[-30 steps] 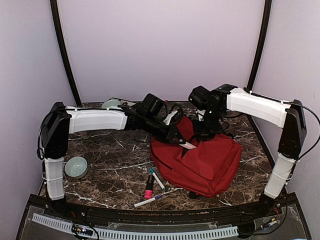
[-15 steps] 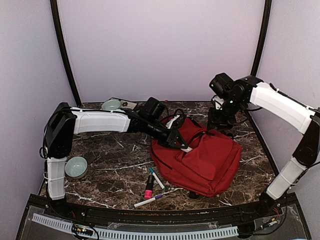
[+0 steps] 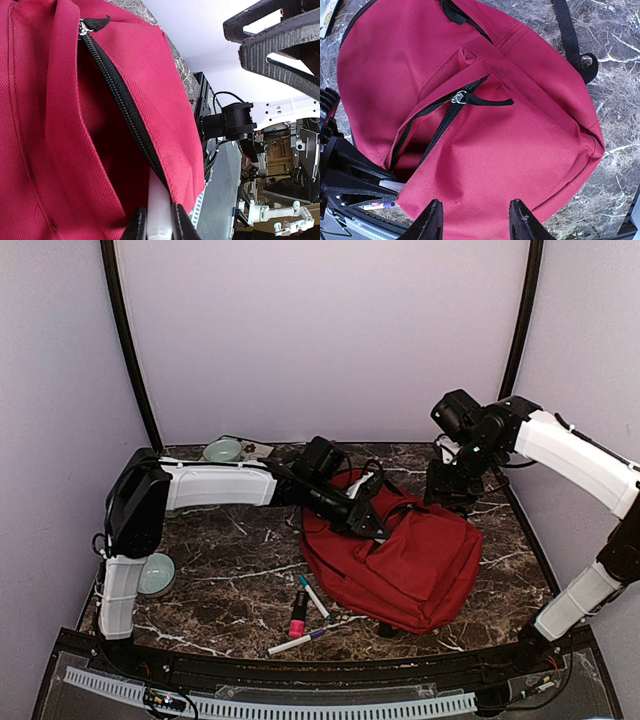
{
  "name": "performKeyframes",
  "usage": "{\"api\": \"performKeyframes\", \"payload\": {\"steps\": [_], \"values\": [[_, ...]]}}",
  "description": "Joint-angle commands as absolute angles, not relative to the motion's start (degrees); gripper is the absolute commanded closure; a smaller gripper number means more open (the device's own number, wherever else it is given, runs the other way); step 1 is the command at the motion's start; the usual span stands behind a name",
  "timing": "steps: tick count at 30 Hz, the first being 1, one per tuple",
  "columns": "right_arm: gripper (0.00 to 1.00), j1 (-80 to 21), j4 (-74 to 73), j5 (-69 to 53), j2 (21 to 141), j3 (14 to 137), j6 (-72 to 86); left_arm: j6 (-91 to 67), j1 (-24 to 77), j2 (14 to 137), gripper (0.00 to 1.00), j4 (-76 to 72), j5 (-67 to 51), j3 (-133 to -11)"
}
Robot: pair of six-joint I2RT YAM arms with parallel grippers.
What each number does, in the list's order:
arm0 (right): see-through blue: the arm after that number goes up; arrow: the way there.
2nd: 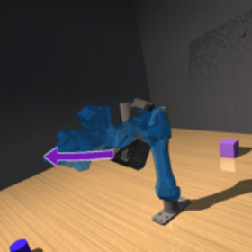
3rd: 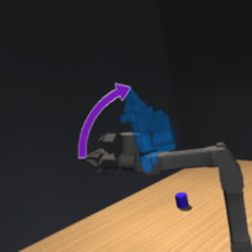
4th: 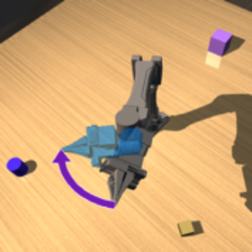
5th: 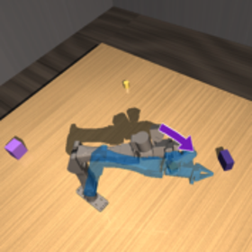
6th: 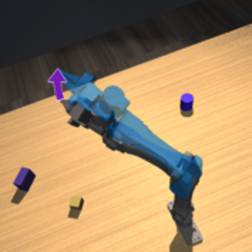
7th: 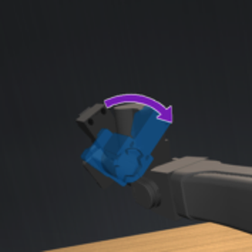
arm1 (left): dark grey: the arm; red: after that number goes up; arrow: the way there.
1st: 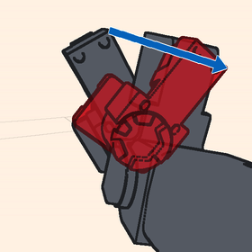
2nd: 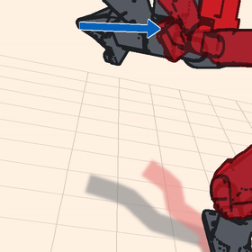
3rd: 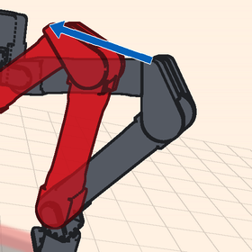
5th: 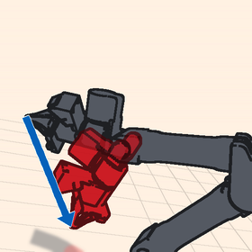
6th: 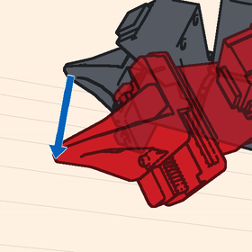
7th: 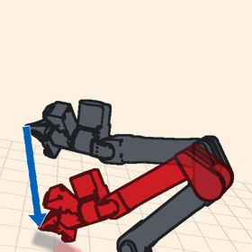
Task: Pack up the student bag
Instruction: Place the pen in the lower front pocket of the bag.
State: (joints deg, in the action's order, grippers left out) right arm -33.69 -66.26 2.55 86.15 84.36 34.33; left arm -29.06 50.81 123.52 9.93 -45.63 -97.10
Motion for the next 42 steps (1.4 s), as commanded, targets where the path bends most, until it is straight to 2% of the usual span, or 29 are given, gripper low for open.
{"api": "performKeyframes", "payload": {"steps": [1, 3, 6, 12, 17, 22, 29, 38, 42], "values": [[0.54, -33.3, -65.8, 2.4, 84.2, 83.6, 34.3, -29.4, 51.6, 123.3, 1.00, 10.5, -46.4, -99.0], [0.54, -33.4, -65.5, 2.1, 84.0, 83.4, 34.3, -29.8, 51.8, 123.4, 1.00, 10.5, -46.2, -99.3], [0.54, -33.3, -65.3, 1.9, 83.9, 83.2, 34.4, -30.1, 52.3, 123.9, 0.91, 10.6, -46.3, -100.0], [0.55, -33.4, -64.8, 1.5, 83.4, 82.6, 34.5, -28.1, 53.4, 124.3, 0.61, 15.9, -43.3, -103.7], [0.54, -33.2, -64.0, 1.4, 82.6, 82.1, 34.6, -24.5, 54.9, 124.2, 0.43, 25.1, -35.1, -110.9], [0.54, -33.3, -63.6, 1.4, 82.1, 81.8, 34.6, -23.2, 55.4, 123.5, 0.36, 33.7, -25.4, -115.6], [0.54, -33.3, -62.6, 1.0, 81.7, 80.4, 34.6, -20.5, 56.7, 121.9, 0.29, 42.8, -18.0, -119.2], [0.54, -33.2, -61.1, -0.1, 82.8, 80.4, 34.3, -18.7, 59.1, 122.7, 0.25, 44.4, -17.5, -120.1], [0.54, -33.2, -61.3, -0.1, 83.1, 81.0, 34.1, -19.4, 60.1, 122.5, 0.24, 46.1, -13.6, -121.1]]}}
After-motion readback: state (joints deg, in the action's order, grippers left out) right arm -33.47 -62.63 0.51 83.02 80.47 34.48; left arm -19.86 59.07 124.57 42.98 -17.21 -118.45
